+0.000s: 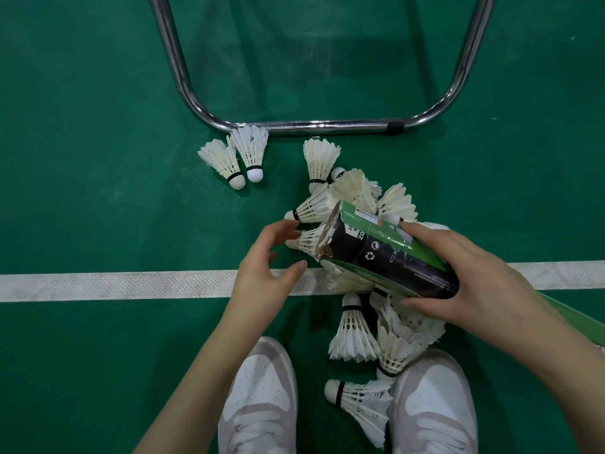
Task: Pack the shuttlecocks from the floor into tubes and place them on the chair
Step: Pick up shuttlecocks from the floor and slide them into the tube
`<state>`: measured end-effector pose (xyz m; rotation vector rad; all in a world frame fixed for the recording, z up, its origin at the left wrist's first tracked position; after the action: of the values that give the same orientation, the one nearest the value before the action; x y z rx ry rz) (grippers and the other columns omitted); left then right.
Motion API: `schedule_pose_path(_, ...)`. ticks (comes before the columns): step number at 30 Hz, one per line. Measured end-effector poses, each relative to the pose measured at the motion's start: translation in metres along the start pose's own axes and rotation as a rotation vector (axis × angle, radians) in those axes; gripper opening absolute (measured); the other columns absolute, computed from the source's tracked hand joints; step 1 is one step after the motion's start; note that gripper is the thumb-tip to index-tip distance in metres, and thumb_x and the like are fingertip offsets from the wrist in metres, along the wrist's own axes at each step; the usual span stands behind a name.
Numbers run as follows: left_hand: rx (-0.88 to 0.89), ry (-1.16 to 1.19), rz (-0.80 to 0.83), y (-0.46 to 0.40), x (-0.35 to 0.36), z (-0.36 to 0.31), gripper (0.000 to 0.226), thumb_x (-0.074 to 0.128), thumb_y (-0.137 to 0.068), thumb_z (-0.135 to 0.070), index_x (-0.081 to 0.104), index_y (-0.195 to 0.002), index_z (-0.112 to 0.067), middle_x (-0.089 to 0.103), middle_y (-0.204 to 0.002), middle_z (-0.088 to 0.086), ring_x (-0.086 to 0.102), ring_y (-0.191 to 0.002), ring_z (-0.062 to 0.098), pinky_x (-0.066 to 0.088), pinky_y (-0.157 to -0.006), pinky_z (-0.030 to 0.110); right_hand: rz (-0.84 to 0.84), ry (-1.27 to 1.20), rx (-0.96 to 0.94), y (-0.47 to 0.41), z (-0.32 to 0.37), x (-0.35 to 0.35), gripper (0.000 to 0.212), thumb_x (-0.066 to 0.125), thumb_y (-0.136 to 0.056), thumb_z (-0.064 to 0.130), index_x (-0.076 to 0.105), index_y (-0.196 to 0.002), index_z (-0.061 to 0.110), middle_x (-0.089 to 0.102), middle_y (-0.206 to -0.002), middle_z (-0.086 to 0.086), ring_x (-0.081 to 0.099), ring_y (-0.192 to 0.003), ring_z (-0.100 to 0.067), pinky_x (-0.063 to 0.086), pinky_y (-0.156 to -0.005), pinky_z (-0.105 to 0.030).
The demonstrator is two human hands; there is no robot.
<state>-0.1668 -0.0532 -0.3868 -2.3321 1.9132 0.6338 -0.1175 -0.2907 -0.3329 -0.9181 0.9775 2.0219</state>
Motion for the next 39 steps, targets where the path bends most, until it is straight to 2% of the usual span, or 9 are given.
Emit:
schedule_pose_path(3,0.013,-0.076,0.027,-0.013,0.005,0.009,0.054,0.066,-0.081,0.000,0.051,-0.126,-0.025,0.058,-0.123,-0.011,0.048,-0.121,0.003,0.035,-0.105,0.024,0.000,0.000,-0.003,0.000,-0.002,-0.001,0.085,0.068,-0.061,0.057,0.019,-0.131,0.059,0.040,-0.118,0.028,0.050,-0.102,-0.007,0.042,-0.080,-0.031)
schedule_pose_path(7,0.030,-0.248,0.109,-0.032,0.012,0.020,0.060,0.063,-0.082,0.002,0.047,-0.135,-0.023,0.053,-0.132,-0.007,0.041,-0.124,0.005,0.025,-0.094,0.005,0.000,-0.014,-0.010,0.000,-0.002,-0.002,0.086,0.069,-0.062,0.056,0.017,-0.130,0.060,0.036,-0.114,0.031,0.049,-0.102,-0.005,0.041,-0.078,-0.028)
schedule_pose_path(12,0.068,-0.371,0.071,-0.039,0.012,0.034,0.061,0.066,-0.078,0.005,0.051,-0.132,-0.019,0.060,-0.117,0.002,0.050,-0.115,0.020,0.030,-0.090,0.018,0.002,-0.027,-0.017,0.000,-0.002,0.001,0.086,0.069,-0.062,0.057,0.015,-0.129,0.061,0.034,-0.114,0.033,0.049,-0.102,-0.005,0.042,-0.077,-0.028)
schedule_pose_path(20,0.105,-0.399,0.044,-0.033,0.009,0.034,0.059,0.070,-0.077,0.000,0.054,-0.129,-0.022,0.054,-0.100,-0.008,0.055,-0.094,0.015,0.039,-0.072,0.024,0.006,-0.055,-0.014,0.000,0.002,0.002,0.085,0.067,-0.061,0.057,0.012,-0.126,0.065,0.034,-0.113,0.034,0.051,-0.101,-0.007,0.046,-0.080,-0.033)
schedule_pose_path(27,0.041,-0.386,0.006,-0.020,-0.002,0.043,0.065,0.072,-0.080,-0.012,0.044,-0.136,-0.029,0.050,-0.102,-0.008,0.058,-0.087,0.015,0.050,-0.081,0.041,0.017,-0.041,0.001,0.001,0.001,0.003,0.086,0.067,-0.062,0.059,0.011,-0.127,0.064,0.033,-0.112,0.035,0.050,-0.102,-0.007,0.045,-0.077,-0.032)
schedule_pose_path(31,-0.097,-0.313,-0.067,0.002,-0.014,0.056,0.077,0.073,-0.082,-0.025,0.028,-0.143,-0.038,0.049,-0.106,-0.012,0.059,-0.080,0.004,0.053,-0.072,0.036,0.027,-0.021,0.008,0.000,0.001,0.005,0.087,0.069,-0.063,0.057,0.012,-0.128,0.063,0.032,-0.113,0.034,0.050,-0.102,-0.006,0.043,-0.076,-0.029)
schedule_pose_path(34,-0.080,-0.406,-0.087,0.015,-0.014,0.054,0.081,0.073,-0.080,-0.037,0.024,-0.144,-0.040,0.046,-0.106,-0.014,0.058,-0.078,0.003,0.050,-0.063,0.028,0.026,-0.015,0.008,-0.001,0.002,0.005,0.087,0.071,-0.063,0.055,0.015,-0.130,0.061,0.034,-0.114,0.034,0.050,-0.102,-0.005,0.044,-0.075,-0.028)
schedule_pose_path(36,-0.042,-0.432,-0.123,0.017,-0.014,0.053,0.081,0.073,-0.079,-0.037,0.026,-0.144,-0.037,0.040,-0.113,-0.012,0.055,-0.089,0.006,0.049,-0.067,0.028,0.025,-0.013,0.009,-0.001,0.003,0.005,0.088,0.072,-0.063,0.055,0.015,-0.129,0.062,0.037,-0.116,0.033,0.049,-0.104,-0.005,0.044,-0.077,-0.029)
schedule_pose_path(39,0.033,-0.361,-0.129,0.009,-0.017,0.051,0.082,0.075,-0.080,-0.022,0.027,-0.144,-0.038,0.031,-0.128,-0.017,0.039,-0.117,0.001,0.037,-0.096,0.026,0.034,-0.009,0.009,-0.001,0.004,0.006,0.087,0.072,-0.064,0.054,0.014,-0.127,0.065,0.041,-0.127,0.028,0.048,-0.107,-0.005,0.041,-0.079,-0.027)
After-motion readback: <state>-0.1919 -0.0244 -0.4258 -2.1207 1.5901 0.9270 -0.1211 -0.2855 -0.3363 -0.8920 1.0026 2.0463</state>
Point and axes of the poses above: each hand's wrist, its own y-axis away from the middle knuckle, its own x-axis out of the palm, z = x × y, the point moved 3 cm from there along -y, towards the middle knuckle
